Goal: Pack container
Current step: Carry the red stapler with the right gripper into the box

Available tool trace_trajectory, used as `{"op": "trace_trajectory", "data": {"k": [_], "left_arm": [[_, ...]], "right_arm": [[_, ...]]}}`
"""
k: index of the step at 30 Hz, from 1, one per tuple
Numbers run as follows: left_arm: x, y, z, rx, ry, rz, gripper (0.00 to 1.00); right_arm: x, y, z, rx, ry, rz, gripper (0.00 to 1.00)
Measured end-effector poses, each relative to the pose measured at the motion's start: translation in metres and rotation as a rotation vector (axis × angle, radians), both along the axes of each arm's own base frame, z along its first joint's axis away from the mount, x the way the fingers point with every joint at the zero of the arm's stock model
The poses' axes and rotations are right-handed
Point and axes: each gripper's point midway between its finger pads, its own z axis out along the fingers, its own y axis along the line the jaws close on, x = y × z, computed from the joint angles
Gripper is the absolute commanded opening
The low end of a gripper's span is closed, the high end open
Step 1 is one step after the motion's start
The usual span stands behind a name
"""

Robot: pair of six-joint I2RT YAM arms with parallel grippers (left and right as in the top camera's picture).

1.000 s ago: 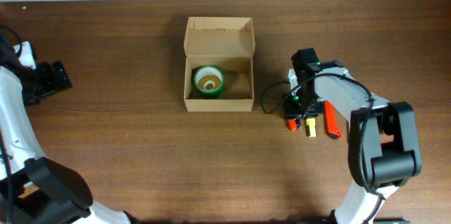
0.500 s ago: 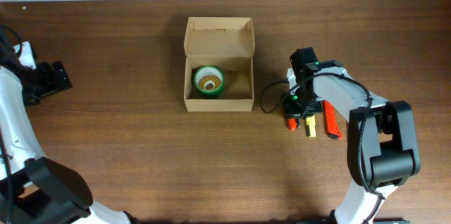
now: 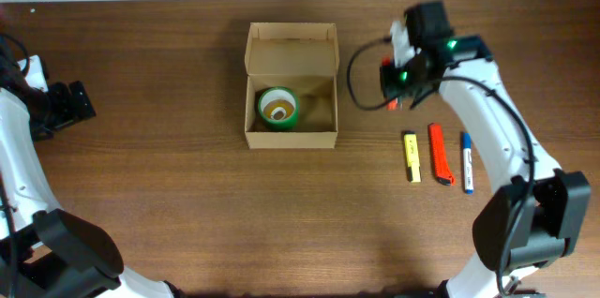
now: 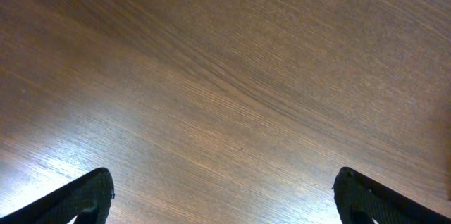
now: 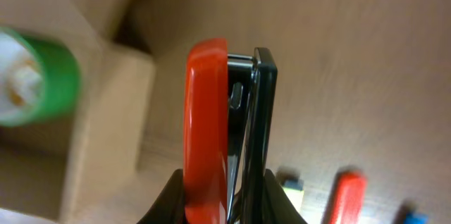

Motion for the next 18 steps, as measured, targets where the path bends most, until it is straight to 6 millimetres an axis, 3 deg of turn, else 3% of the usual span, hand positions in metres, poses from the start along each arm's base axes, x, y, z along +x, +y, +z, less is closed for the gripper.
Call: {"op": "trace_trajectory", "data": {"k": [6, 10, 13, 18], "left_arm": [[0.000, 0.000, 0.000, 0.000, 0.000, 0.000, 1.00], [0.000, 0.000, 0.000, 0.000, 0.000, 0.000, 1.00], [0.000, 0.000, 0.000, 0.000, 0.000, 0.000, 1.00], [0.000, 0.000, 0.000, 0.000, 0.000, 0.000, 1.00]], "right_arm": [[0.037, 0.011, 0.087, 0.038, -0.229, 0.010, 0.12], [0.040, 0.034, 0.127, 0.102, -0.303, -0.024, 0.11], [0.023, 0.059, 0.131, 0.147, -0.257, -0.067, 0.10], [-0.016, 0.106, 0.117, 0.171, -0.132, -0.096, 0.09]]}}
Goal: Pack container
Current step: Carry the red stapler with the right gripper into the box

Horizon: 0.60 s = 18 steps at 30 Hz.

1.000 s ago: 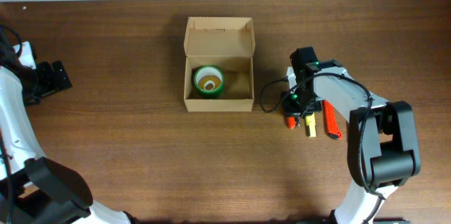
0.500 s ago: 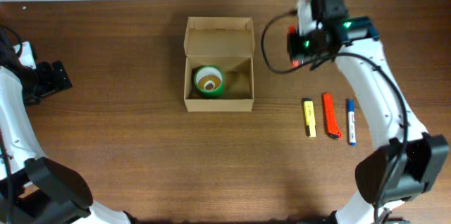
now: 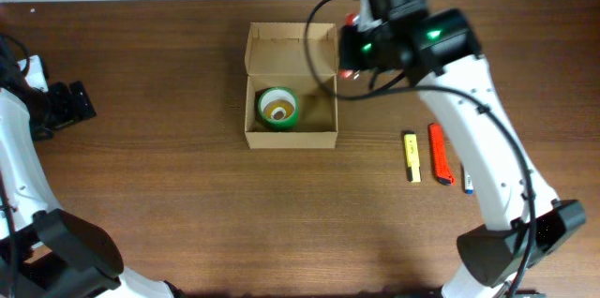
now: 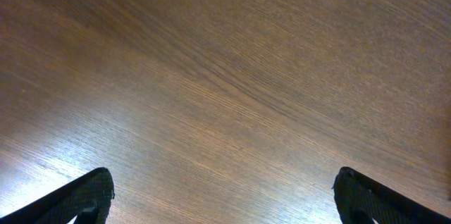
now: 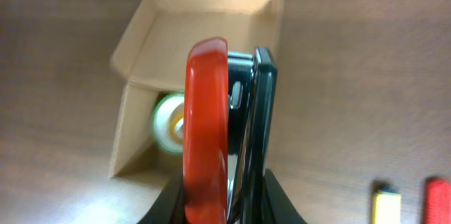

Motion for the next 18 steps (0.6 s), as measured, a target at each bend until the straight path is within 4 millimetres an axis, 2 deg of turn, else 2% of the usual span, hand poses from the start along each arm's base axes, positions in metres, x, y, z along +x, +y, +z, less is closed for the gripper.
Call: {"op": "trace_trajectory", "data": {"k": [6, 9, 11, 18], "left_arm": [[0.000, 0.000, 0.000, 0.000, 0.000, 0.000, 1.00], [0.000, 0.000, 0.000, 0.000, 0.000, 0.000, 1.00], [0.000, 0.000, 0.000, 0.000, 0.000, 0.000, 1.00], [0.000, 0.000, 0.000, 0.000, 0.000, 0.000, 1.00]], "right_arm": [[-0.030, 0.043, -0.008, -0.008, 0.045, 0.043, 0.09], [-0.033, 0.050, -0.018, -0.021, 0.073, 0.050, 0.09], [-0.031, 0.051, -0.031, -0.039, 0.100, 0.041, 0.09], [-0.018, 0.054, -0.093, -0.130, 0.214, 0.018, 0.09]]}}
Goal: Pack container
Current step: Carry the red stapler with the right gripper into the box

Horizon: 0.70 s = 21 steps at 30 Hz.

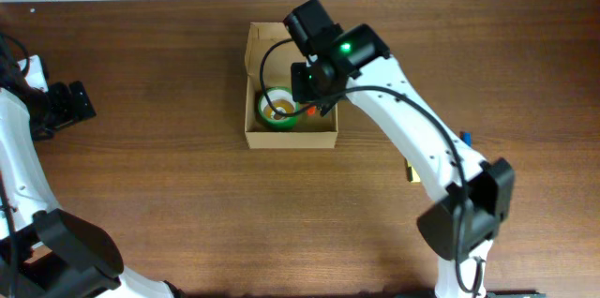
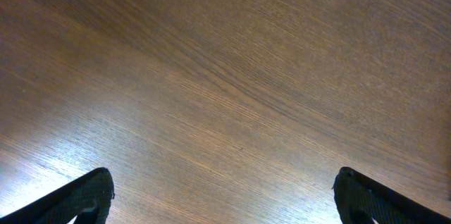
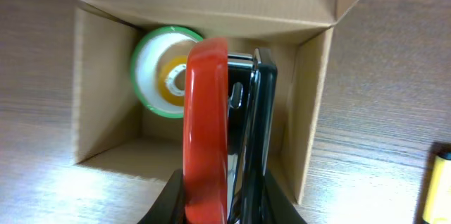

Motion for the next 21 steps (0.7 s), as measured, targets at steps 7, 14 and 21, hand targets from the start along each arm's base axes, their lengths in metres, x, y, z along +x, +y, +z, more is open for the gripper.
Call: {"op": "trace_trajectory", "data": {"k": [7, 14, 21], "left_arm": [[0.000, 0.000, 0.000, 0.000, 0.000, 0.000, 1.00], [0.000, 0.000, 0.000, 0.000, 0.000, 0.000, 1.00], [0.000, 0.000, 0.000, 0.000, 0.000, 0.000, 1.00]], "right_arm": [[0.003, 0.001, -0.023, -0.032, 0.041, 0.002, 0.08], [0.004, -0.005, -0.037, -0.075, 0.064, -0.006, 0.08], [0.006, -0.008, -0.055, -0.099, 0.097, -0.013, 0.08]]}}
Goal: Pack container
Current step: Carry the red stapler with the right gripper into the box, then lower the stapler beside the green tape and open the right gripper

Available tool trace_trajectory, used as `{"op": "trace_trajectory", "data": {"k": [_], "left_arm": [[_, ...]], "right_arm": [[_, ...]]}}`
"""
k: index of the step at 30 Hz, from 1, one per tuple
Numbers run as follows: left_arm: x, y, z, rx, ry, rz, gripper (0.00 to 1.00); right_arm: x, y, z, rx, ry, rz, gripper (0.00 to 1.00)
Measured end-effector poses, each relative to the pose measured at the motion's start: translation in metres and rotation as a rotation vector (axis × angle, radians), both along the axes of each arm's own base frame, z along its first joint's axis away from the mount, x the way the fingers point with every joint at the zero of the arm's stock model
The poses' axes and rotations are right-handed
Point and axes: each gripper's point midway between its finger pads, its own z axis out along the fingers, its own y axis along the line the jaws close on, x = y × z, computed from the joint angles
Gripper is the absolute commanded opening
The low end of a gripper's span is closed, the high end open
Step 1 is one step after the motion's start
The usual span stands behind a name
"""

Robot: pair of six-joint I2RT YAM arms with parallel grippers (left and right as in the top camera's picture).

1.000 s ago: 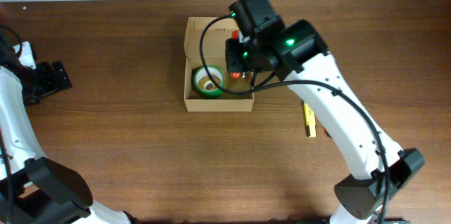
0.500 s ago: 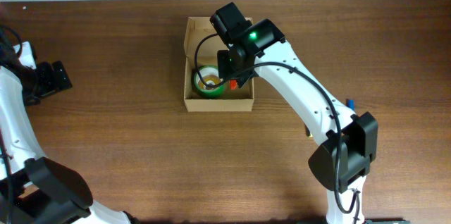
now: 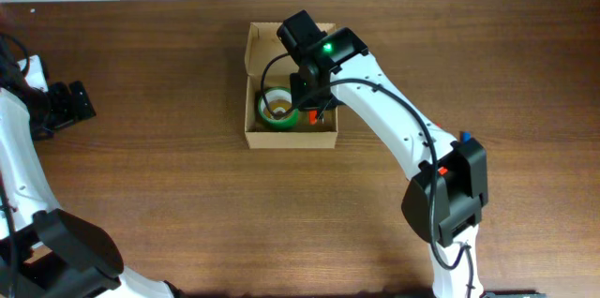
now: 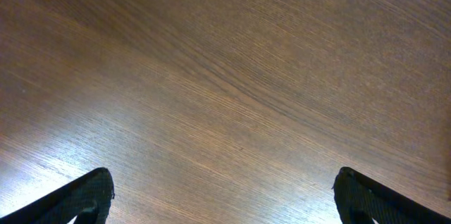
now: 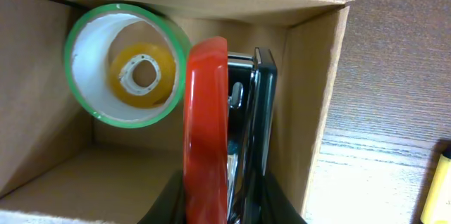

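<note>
An open cardboard box stands at the back middle of the table, with a green-rimmed tape roll lying in its left half. My right gripper reaches down into the box's right half, shut on a red and black stapler. In the right wrist view the stapler hangs between the tape roll and the right box wall. My left gripper stands open over bare wood at the far left edge.
Right of the box a yellow marker shows at the frame edge. A blue marker's tip peeks out beside my right arm, which hides the other pens. The box's lid flap stands up at the back.
My right gripper has gone lower into the box with the stapler, now close beside the tape roll. The left arm has not moved.
My right gripper held the stapler right of the box, near the pens. Then it was at the box's right rim, then over the box's inside beside the tape roll, and now it is down within the walls. The left gripper stayed open throughout.
</note>
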Motion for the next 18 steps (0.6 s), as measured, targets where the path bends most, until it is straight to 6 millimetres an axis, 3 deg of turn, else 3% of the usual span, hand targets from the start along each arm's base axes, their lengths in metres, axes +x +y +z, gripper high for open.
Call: {"op": "trace_trajectory", "data": {"k": [5, 18], "left_arm": [[0.000, 0.000, 0.000, 0.001, 0.000, 0.000, 0.99], [0.000, 0.000, 0.000, 0.001, 0.000, 0.000, 1.00]], "right_arm": [[0.000, -0.003, -0.004, -0.007, 0.010, -0.006, 0.08], [-0.004, -0.018, -0.035, -0.054, 0.083, -0.035, 0.08]]}}
